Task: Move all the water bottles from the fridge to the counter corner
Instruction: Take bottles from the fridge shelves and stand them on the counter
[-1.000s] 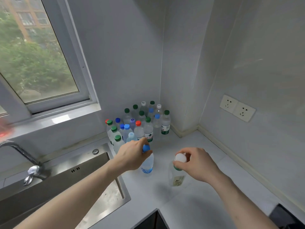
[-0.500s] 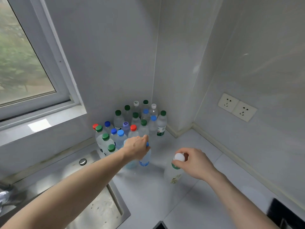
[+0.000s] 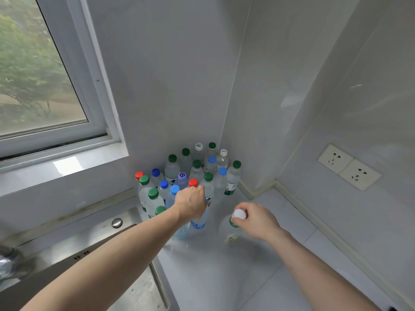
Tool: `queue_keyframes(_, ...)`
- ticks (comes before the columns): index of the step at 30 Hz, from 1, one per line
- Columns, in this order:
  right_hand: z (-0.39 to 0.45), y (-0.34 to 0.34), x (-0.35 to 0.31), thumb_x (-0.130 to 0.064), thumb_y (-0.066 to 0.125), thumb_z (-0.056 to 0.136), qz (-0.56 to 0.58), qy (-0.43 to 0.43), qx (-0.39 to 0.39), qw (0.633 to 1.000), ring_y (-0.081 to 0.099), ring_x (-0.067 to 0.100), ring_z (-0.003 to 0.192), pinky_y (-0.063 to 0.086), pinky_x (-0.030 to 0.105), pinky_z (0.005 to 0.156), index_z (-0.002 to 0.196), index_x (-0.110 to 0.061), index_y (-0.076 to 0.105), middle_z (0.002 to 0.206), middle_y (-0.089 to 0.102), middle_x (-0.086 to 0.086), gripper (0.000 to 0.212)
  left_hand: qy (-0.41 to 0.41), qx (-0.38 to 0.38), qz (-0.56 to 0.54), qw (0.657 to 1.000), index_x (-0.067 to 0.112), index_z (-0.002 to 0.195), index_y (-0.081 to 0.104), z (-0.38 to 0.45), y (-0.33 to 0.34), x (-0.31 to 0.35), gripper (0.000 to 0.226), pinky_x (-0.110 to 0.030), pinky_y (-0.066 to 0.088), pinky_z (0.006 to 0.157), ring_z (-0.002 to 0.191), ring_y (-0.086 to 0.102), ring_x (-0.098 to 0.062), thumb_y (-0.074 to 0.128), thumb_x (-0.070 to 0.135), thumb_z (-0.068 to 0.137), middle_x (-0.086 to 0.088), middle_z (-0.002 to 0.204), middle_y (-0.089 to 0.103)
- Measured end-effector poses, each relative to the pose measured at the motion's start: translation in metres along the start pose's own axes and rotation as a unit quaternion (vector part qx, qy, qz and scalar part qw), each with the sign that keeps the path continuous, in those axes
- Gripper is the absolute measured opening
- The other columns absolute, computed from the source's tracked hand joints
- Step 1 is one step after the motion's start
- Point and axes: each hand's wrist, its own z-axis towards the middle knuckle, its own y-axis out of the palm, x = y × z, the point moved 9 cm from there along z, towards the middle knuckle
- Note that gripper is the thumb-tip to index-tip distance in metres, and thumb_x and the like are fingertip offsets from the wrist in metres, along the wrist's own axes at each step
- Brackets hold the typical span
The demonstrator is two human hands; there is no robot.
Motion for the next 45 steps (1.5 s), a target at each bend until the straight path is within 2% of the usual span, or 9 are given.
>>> queue_keyframes(4,0.028,0.005,-0.019,-0.045,0.066,0.089,-0.031,-0.019,0.005,0.999,0.062,0.024,0.098,0.053,0.035,0.081,0.104,-0.035,0.067,0.106,0.068,-0.006,0.018,0.016,0.005,0.001,1.0,0.016,0.108,0.062,0.002,0.001,-0.003,0.035,-0.034,0.044,0.061,0.082,0.061,-0.026,0.058,0.049,0.1,-0.006,0.099,0.066)
queue_keyframes(9,0.052,0.012,-0.04,-0.043,0.064,0.093,-0.062,-0.039,0.006,0.997,0.062,0.026,0.096,0.05,0.034,0.075,0.097,-0.033,0.062,0.106,0.067,-0.002,0.011,0.048,0.048,0.0,0.998,0.018,0.107,0.065,-0.001,-0.005,-0.009,0.027,-0.033,0.037,0.056,0.085,0.066,-0.028,0.056,0.043,0.101,-0.004,0.098,0.068)
queue_keyframes(13,0.065,0.019,-0.055,-0.044,0.062,0.097,-0.083,-0.057,0.002,0.995,0.063,0.03,0.102,0.054,0.04,0.083,0.104,-0.031,0.064,0.112,0.066,0.0,0.014,0.046,0.049,-0.002,0.998,0.017,0.108,0.063,-0.005,-0.006,-0.008,0.022,-0.033,0.037,0.057,0.084,0.066,-0.028,0.054,0.036,0.103,-0.004,0.098,0.068)
queue_keyframes(20,0.075,0.029,-0.069,-0.034,0.058,0.105,-0.125,-0.06,0.002,0.99,0.06,0.033,0.118,0.051,0.041,0.092,0.137,-0.032,0.057,0.131,0.057,0.006,0.032,0.016,0.046,0.008,0.999,0.013,0.113,0.055,-0.014,-0.01,-0.001,0.016,-0.035,0.036,0.06,0.087,0.065,-0.028,0.052,0.026,0.105,-0.007,0.103,0.066)
queue_keyframes(26,0.07,0.027,-0.066,-0.028,0.061,0.102,-0.056,-0.036,0.037,0.997,0.064,0.033,0.108,0.057,0.04,0.084,0.128,-0.03,0.062,0.123,0.067,0.006,0.026,0.005,0.055,0.007,0.998,0.017,0.115,0.059,-0.017,-0.012,-0.002,0.016,-0.034,0.038,0.06,0.086,0.065,-0.026,0.051,0.027,0.105,-0.005,0.102,0.067)
queue_keyframes(30,0.061,0.025,-0.063,-0.023,0.065,0.101,-0.031,-0.041,0.03,0.998,0.062,0.034,0.118,0.056,0.042,0.091,0.138,-0.028,0.057,0.133,0.066,0.007,0.039,0.028,0.055,0.003,0.998,0.021,0.128,0.059,-0.022,-0.014,-0.004,0.027,-0.035,0.039,0.059,0.087,0.066,-0.027,0.052,0.035,0.105,-0.003,0.12,0.058)
queue_keyframes(36,0.038,0.027,-0.046,-0.015,0.062,0.097,0.002,-0.036,0.045,0.998,0.055,0.026,0.134,0.05,0.037,0.103,0.154,-0.034,0.046,0.154,0.051,-0.002,0.063,0.112,0.0,0.045,0.993,0.018,0.138,0.052,-0.044,0.003,0.013,0.04,-0.04,0.048,0.06,0.087,0.067,-0.029,0.055,0.022,0.099,-0.001,0.139,0.042)
queue_keyframes(39,0.022,0.034,-0.037,-0.016,0.065,0.095,0.027,-0.032,0.044,0.998,0.061,0.022,0.125,0.05,0.036,0.103,0.155,-0.036,0.043,0.154,0.049,-0.007,0.068,0.1,-0.025,0.06,0.993,0.016,0.14,0.05,-0.049,0.01,0.009,0.045,-0.037,0.036,0.06,0.084,0.066,-0.032,0.056,0.019,0.096,-0.002,0.146,0.033)
queue_keyframes(45,-0.023,0.034,-0.021,-0.018,0.065,0.094,0.104,-0.012,0.052,0.993,0.067,0.012,0.099,0.052,0.031,0.098,0.155,-0.034,0.043,0.15,0.047,-0.012,0.067,0.093,-0.023,0.038,0.995,0.02,0.15,0.042,-0.051,0.013,0.004,0.058,-0.037,0.042,0.059,0.088,0.063,-0.032,0.055,0.017,0.094,0.005,0.155,0.029)
